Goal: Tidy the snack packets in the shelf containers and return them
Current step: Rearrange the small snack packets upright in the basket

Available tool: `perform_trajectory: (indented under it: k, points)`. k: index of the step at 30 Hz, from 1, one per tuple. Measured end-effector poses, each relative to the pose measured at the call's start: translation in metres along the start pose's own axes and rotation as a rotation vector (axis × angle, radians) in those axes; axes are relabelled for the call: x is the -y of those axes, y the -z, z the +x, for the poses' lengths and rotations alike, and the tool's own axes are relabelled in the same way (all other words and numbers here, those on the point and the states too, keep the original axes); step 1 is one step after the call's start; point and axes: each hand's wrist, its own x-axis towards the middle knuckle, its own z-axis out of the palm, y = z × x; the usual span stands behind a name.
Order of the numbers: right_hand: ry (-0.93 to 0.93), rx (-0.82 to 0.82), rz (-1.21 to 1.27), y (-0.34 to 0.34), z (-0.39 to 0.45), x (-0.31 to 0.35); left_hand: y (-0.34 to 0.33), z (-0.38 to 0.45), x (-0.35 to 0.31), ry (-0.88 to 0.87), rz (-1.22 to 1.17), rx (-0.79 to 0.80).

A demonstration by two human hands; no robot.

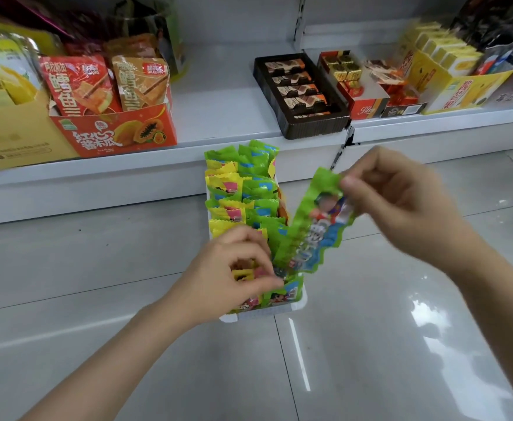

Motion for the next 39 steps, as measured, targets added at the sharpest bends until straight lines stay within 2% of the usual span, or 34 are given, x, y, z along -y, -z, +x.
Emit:
perform_trajectory:
  k: [2,3,5,8,10,12,15,18,21,23,28,31,34,39]
  points:
    - [-0.020,-0.057,0.109,0.012,0.013,0.010,0.003,0.006,-0.010,0.113,-0.330,-0.167]
    - [-0.051,-0.081,0.196,0.014,0.018,0.012,0.005,0.009,-0.015,0.149,-0.467,-0.193]
    - [-0.143,-0.134,0.345,0.015,0.026,0.012,0.005,0.014,-0.026,0.188,-0.630,-0.117]
    - [-0.316,-0.248,0.462,0.009,0.031,0.001,-0.004,0.014,-0.039,0.265,-0.731,0.016]
    - [-0.451,-0.301,0.538,0.007,0.030,-0.009,-0.008,0.012,-0.042,0.336,-0.835,-0.024]
    - [-0.533,-0.284,0.646,0.007,0.027,-0.018,-0.006,0.012,-0.041,0.398,-0.928,-0.073]
    - [-0.531,-0.203,0.782,0.007,0.021,-0.027,0.001,0.013,-0.034,0.450,-0.999,-0.060]
    - [-0.480,-0.239,0.851,0.003,0.020,-0.031,0.004,0.014,-0.028,0.512,-1.105,-0.064]
    - [-0.447,-0.327,0.867,-0.007,0.021,-0.035,0.006,0.016,-0.021,0.530,-1.123,-0.135]
    - [-0.421,-0.368,0.745,-0.013,0.021,-0.037,0.010,0.017,-0.016,0.534,-1.098,-0.234]
    - [-0.357,-0.407,0.393,-0.024,0.020,-0.036,0.018,0.015,-0.009,0.477,-0.795,-0.320]
    - [-0.370,-0.378,0.342,-0.028,0.022,-0.034,0.019,0.012,-0.001,0.467,-0.729,-0.410]
    - [-0.366,-0.337,0.293,-0.030,0.021,-0.031,0.021,0.010,0.005,0.479,-0.688,-0.428]
    - [-0.323,-0.413,0.221,-0.036,0.020,-0.030,0.021,0.008,0.006,0.497,-0.718,-0.409]
